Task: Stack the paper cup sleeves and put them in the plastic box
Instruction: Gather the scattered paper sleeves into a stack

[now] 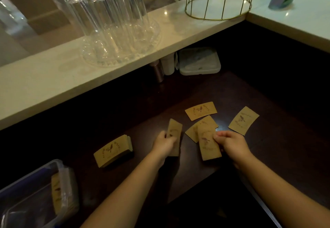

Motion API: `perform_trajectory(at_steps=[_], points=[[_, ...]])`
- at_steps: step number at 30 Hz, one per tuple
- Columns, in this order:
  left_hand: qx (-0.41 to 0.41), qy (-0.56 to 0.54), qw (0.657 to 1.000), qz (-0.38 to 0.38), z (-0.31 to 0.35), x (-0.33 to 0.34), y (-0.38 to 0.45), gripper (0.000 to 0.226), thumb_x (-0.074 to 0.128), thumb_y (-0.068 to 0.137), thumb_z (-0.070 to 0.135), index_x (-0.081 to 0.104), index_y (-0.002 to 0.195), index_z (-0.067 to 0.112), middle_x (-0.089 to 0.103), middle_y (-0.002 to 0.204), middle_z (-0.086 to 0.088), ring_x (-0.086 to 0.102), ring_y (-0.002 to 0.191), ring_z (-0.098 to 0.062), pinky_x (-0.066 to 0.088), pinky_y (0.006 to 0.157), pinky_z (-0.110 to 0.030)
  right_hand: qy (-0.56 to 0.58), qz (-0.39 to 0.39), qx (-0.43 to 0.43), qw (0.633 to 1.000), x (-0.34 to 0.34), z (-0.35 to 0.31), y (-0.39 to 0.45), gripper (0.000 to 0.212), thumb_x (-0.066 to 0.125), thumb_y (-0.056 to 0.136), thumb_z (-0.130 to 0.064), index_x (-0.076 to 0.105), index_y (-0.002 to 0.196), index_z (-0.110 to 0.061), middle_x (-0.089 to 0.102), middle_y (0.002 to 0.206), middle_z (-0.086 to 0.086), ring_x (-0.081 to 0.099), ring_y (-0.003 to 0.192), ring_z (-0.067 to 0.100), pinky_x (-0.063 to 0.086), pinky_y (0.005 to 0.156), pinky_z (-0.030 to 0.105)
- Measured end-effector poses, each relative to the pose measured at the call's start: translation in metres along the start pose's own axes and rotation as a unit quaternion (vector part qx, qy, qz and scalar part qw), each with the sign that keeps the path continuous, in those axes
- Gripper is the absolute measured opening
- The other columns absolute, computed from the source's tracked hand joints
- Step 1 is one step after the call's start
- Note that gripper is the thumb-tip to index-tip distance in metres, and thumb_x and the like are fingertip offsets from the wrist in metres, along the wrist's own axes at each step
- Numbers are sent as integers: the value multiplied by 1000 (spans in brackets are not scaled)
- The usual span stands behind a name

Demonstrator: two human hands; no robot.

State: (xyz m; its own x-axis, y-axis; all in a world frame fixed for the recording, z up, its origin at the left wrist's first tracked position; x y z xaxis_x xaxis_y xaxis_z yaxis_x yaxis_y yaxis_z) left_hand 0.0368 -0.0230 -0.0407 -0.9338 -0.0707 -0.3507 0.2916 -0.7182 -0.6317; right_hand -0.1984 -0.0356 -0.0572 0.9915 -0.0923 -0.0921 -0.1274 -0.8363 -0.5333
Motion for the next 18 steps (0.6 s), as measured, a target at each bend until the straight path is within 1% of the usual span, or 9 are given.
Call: perform_trajectory(at_steps=[4, 6, 8, 10, 11, 13, 15, 17, 18], points=[[-14, -128, 988, -81, -6, -4, -14, 27, 52, 93, 12, 55, 119, 19, 66, 109, -10, 64, 98, -28, 54, 88, -49, 49, -85, 1, 995, 25, -9, -14, 12, 65, 86, -12, 69, 97, -8, 74, 91, 11, 69, 80, 25, 50, 63, 31], [-43, -204, 972, -112, -11, 0, -18, 24, 47, 94, 13, 59, 115, 14, 70, 104, -15, 67, 95, -31, 56, 82, -48, 42, -108, -6, 993, 40, -12, -20, 11, 66, 85, -12, 69, 95, -9, 75, 89, 9, 69, 77, 21, 51, 62, 29], [-75, -270, 947, -159, -16, 10, -22, 29, 43, 97, 24, 63, 113, 10, 75, 97, -18, 70, 92, -33, 57, 78, -46, 18, -109, -20, 994, 54, -14, -26, 4, 67, 84, -10, 68, 89, -10, 73, 81, 5, 67, 65, 12, 50, 55, 22], [-64, -273, 942, -185, -18, 19, -22, 34, 44, 98, 31, 65, 115, 11, 76, 101, -17, 71, 95, -31, 58, 79, -45, -19, -102, -44, 994, 66, -16, -31, 6, 69, 83, -8, 65, 81, -11, 68, 74, 3, 62, 58, 8, 48, 48, 18], [-47, -258, 948, -181, -19, 22, -21, 30, 49, 97, 27, 63, 118, 11, 75, 102, -16, 71, 94, -31, 58, 77, -43, -39, -98, -60, 993, 70, -17, -33, 10, 71, 82, -8, 64, 76, -13, 66, 71, 2, 61, 57, 8, 49, 48, 18], [-17, -230, 960, -162, -19, 22, -19, 30, 55, 93, 11, 57, 123, 11, 73, 104, -16, 70, 92, -31, 58, 76, -43, -92, -89, -87, 988, 75, -17, -35, 15, 74, 80, -14, 63, 71, -18, 65, 68, 1, 60, 58, 11, 51, 54, 24], [-21, -240, 956, -166, -22, 21, -19, 33, 54, 92, 5, 55, 123, 13, 71, 107, -17, 70, 91, -32, 58, 75, -44, -173, -88, -113, 974, 70, -20, -26, 11, 72, 81, -26, 66, 72, -21, 68, 72, -1, 63, 65, 12, 52, 62, 29], [-45, -271, 943, -189, -24, 18, -23, 31, 53, 93, 5, 53, 121, 17, 68, 110, -23, 72, 88, -34, 60, 72, -48, -219, -58, -134, 965, 47, -31, -2, 8, 66, 85, -29, 68, 83, -21, 70, 83, 0, 66, 79, 15, 55, 76, 37], [-51, -284, 937, -197, -24, 16, -25, 31, 51, 93, 4, 52, 120, 18, 65, 113, -27, 73, 86, -36, 61, 68, -48, -226, -19, -140, 964, 28, -38, 12, 9, 65, 86, -27, 67, 91, -20, 69, 92, 2, 65, 88, 18, 54, 83, 42]])
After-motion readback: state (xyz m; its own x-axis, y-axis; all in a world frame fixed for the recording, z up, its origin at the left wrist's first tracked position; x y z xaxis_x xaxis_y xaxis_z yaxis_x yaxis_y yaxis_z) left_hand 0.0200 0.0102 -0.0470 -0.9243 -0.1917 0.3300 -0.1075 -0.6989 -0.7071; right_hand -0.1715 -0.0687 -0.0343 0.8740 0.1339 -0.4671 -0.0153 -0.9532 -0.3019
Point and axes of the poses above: each hand's wrist, its own y-axis towards the middle knuckle, its own x-axis out of the palm, z = x × y, the point moved 6 cm from there along y, towards the middle knuckle
